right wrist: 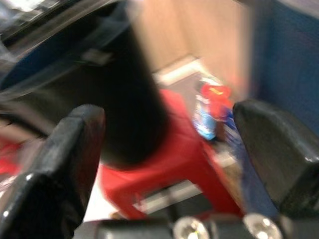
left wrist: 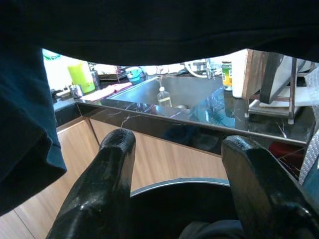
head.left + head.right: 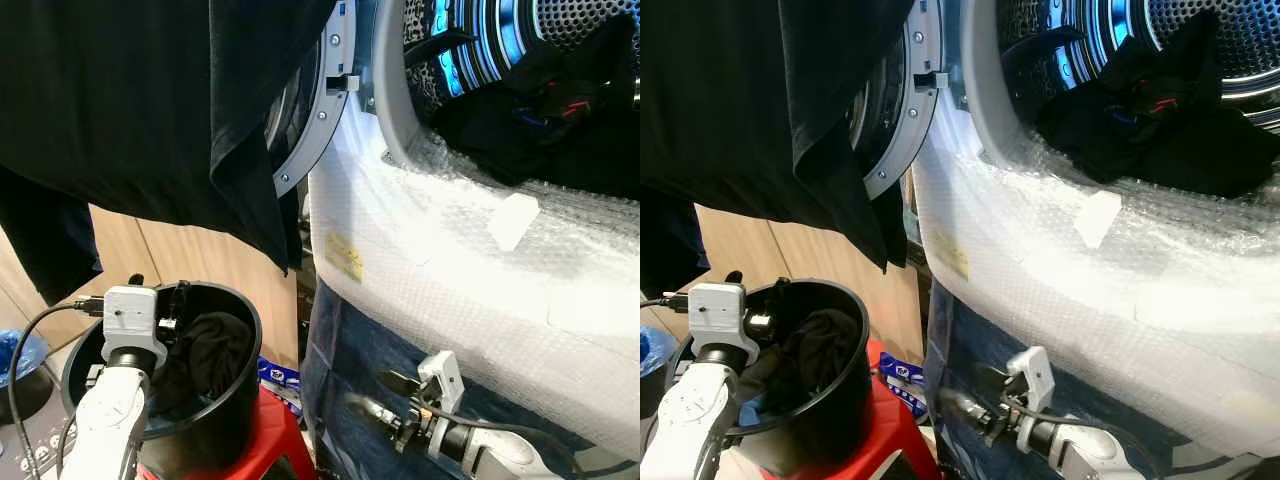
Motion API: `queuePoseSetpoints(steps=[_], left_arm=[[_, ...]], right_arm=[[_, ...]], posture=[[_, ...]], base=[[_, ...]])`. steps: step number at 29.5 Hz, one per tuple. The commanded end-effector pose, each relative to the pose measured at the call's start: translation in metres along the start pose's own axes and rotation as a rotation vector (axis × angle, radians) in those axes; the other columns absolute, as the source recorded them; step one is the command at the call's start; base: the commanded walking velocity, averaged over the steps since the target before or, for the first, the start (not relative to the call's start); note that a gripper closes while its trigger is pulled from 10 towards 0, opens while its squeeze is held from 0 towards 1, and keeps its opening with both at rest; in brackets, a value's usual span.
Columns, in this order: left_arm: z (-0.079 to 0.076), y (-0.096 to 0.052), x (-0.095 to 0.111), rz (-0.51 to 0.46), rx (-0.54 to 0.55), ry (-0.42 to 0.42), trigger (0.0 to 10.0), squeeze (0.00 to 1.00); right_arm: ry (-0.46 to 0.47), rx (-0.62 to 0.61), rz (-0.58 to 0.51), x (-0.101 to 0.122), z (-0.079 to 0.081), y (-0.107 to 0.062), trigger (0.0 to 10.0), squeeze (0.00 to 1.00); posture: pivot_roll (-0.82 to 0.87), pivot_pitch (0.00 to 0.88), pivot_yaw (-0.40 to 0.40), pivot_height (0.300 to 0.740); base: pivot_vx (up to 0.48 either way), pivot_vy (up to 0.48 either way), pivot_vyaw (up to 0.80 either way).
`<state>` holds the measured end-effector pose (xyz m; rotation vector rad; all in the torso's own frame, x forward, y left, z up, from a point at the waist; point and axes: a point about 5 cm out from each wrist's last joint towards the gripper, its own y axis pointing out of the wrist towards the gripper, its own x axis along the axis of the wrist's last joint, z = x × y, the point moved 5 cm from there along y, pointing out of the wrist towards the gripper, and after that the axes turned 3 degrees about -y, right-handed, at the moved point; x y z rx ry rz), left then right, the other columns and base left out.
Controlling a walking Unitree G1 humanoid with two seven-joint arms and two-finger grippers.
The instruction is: Clothes washing
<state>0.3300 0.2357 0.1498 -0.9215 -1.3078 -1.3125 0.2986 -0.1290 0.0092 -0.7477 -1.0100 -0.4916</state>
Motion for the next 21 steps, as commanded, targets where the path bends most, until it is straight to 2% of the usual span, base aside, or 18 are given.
queuePoseSetpoints(steps=[1, 4, 5, 7, 10, 11, 12, 15, 16, 17, 18, 21], left_arm=[[0.009, -0.001, 0.004, 0.000, 0.037, -0.027, 10.0, 0.00], [0.010, -0.002, 0.000, 0.026, 0.043, -0.064, 10.0, 0.00], [0.010, -0.002, 0.000, 0.026, 0.043, -0.064, 10.0, 0.00], [0.012, -0.002, -0.006, 0.061, 0.041, -0.080, 10.0, 0.00], [0.013, -0.002, -0.006, 0.065, 0.040, -0.079, 10.0, 0.00], [0.014, -0.003, -0.010, 0.085, 0.045, -0.074, 10.0, 0.00], [0.017, -0.005, -0.017, 0.129, 0.043, -0.062, 10.0, 0.00], [0.022, -0.005, -0.024, 0.165, 0.052, -0.039, 10.0, 0.00], [0.025, -0.004, -0.029, 0.196, 0.043, -0.014, 10.0, 0.00], [0.025, -0.004, -0.029, 0.196, 0.043, -0.014, 10.0, 0.00], [0.028, -0.004, -0.035, 0.224, 0.030, 0.025, 10.0, 0.00], [0.034, -0.002, -0.039, 0.238, 0.042, 0.038, 10.0, 0.00]], right_arm=[[0.027, -0.083, 0.102, -0.033, -0.012, -0.005, 10.0, 1.00], [0.037, -0.169, 0.207, -0.064, -0.021, -0.010, 10.0, 1.00], [0.037, -0.169, 0.207, -0.064, -0.021, -0.010, 10.0, 1.00], [0.074, -0.290, 0.316, -0.097, -0.028, -0.018, 10.0, 1.00], [0.086, -0.310, 0.333, -0.103, -0.028, -0.019, 10.0, 1.00], [0.085, -0.349, 0.359, -0.110, -0.029, -0.021, 10.0, 1.00], [0.127, -0.450, 0.406, -0.125, -0.032, -0.028, 10.0, 1.00], [0.147, -0.525, 0.413, -0.131, -0.034, -0.029, 10.0, 1.00], [0.180, -0.589, 0.422, -0.135, -0.036, -0.033, 10.0, 1.00], [0.180, -0.589, 0.422, -0.135, -0.036, -0.033, 10.0, 1.00], [0.199, -0.645, 0.446, -0.141, -0.037, -0.036, 10.0, 0.00], [0.194, -0.703, 0.467, -0.145, -0.039, -0.040, 10.0, 0.00]], posture=[[0.11, 0.000, 0.051, 0.740], [0.11, 0.000, 0.051, 0.740], [0.11, 0.000, 0.051, 0.740], [0.12, 0.000, 0.050, 0.740], [0.12, 0.000, 0.050, 0.740], [0.12, 0.000, 0.051, 0.740], [0.13, 0.000, 0.050, 0.740], [0.13, 0.000, 0.051, 0.740], [0.13, 0.000, 0.051, 0.740], [0.13, 0.000, 0.051, 0.740], [0.13, 0.000, 0.051, 0.740], [0.13, 0.000, 0.048, 0.740]], base=[[0.000, 0.000, 0.00], [0.000, 0.000, 0.00], [0.000, 0.000, 0.00], [0.000, 0.000, 0.00], [0.000, 0.000, 0.00], [0.000, 0.000, 0.00], [0.000, 0.000, 0.00], [0.000, 0.000, 0.00], [0.000, 0.000, 0.00], [0.000, 0.000, 0.00], [0.000, 0.000, 0.00], [0.000, 0.000, 0.00]])
